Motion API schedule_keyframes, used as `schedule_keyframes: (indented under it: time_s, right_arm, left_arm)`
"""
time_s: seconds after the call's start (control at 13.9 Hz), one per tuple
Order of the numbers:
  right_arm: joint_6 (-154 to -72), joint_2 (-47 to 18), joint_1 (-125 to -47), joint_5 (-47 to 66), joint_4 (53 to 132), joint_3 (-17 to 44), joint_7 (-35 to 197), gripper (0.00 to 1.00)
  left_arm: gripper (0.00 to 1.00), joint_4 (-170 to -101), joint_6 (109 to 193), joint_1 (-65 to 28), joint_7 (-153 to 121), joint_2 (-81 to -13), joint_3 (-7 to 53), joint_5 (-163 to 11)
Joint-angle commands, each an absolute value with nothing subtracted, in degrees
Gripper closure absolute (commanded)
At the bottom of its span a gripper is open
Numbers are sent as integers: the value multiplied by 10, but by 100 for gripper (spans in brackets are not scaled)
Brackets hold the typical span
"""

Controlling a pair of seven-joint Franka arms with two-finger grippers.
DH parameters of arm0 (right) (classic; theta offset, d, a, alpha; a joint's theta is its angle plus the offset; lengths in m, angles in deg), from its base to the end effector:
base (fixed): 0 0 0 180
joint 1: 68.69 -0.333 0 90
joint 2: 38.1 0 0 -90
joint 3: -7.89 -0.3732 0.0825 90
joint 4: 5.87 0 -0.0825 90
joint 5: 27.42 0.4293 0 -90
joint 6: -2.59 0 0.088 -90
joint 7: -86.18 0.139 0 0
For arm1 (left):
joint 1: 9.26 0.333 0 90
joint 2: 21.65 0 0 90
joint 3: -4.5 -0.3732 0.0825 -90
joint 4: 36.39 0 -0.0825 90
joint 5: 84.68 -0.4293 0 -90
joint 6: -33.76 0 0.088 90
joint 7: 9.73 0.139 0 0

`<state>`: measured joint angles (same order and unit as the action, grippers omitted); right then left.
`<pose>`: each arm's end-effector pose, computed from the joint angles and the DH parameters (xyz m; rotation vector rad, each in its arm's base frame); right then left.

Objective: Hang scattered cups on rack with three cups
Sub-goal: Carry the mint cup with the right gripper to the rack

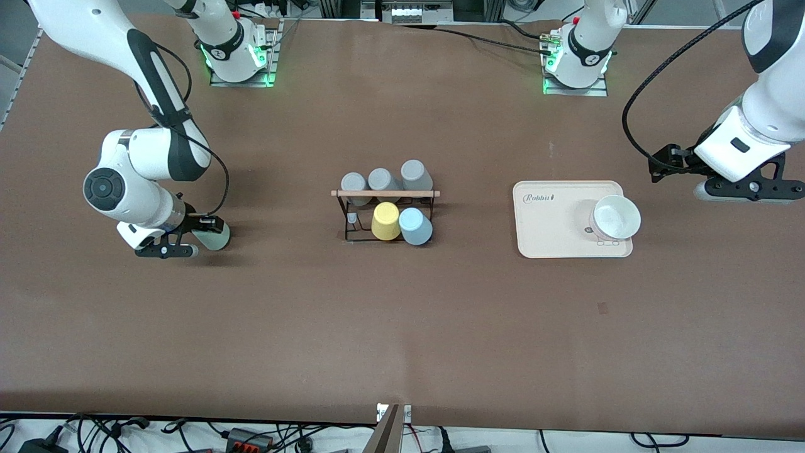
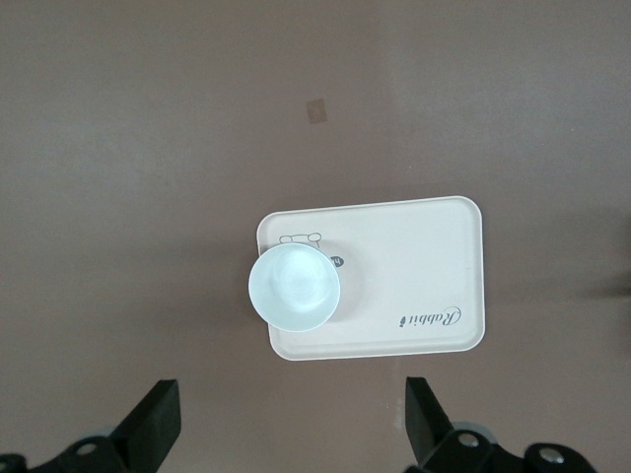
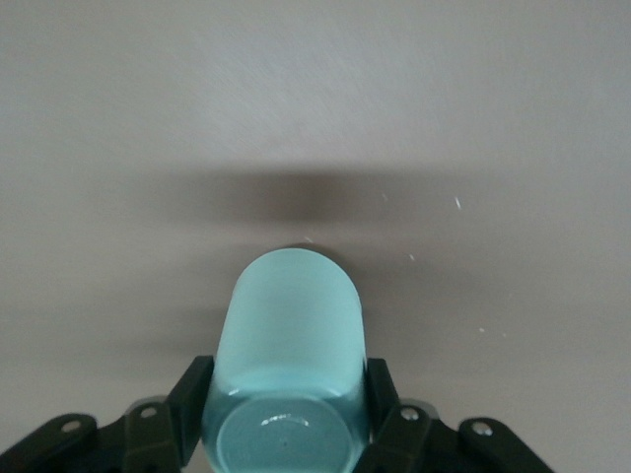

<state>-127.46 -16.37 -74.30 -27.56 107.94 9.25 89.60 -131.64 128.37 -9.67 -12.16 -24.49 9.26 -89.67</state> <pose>0.6469 0.0483 0.2538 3.1209 0.0272 -0.1480 0.6156 -0.0431 0.5794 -3.0529 0.0878 0.0839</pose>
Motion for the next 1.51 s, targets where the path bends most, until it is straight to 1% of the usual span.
schedule_keyframes:
  time_s: [0.0,0.07,0.22,0.29,0.36,0.72,1.0,1.43]
  right_arm:
    - [-1144,-165,-752,-272,950,74,886,77]
    - [-1086,-153,-764,-272,889,74,885,77]
    - [-998,-125,-790,-269,781,73,885,77]
    - [-978,-115,-807,-269,747,73,885,77]
    - [-975,-109,-820,-269,729,73,885,77]
    - [-984,-87,-915,-270,694,74,950,78]
    - [-990,-75,-955,-236,680,73,1016,78]
    - [-1022,-48,-1012,-232,680,73,1098,78]
  left_arm:
    - [0,-1301,1272,-104,-125,-246,86,-893]
    - [0,-1300,1272,-104,-125,-246,86,-892]
    - [0,-1300,1272,-104,-126,-246,85,-888]
    - [0,-1299,1272,-104,-126,-246,85,-888]
    - [0,-1299,1272,-104,-126,-246,85,-888]
    - [0,-1297,1272,-105,-127,-246,86,-888]
    - [0,-1297,1272,-105,-126,-246,86,-888]
    - [0,-1297,1271,-104,-125,-246,86,-888]
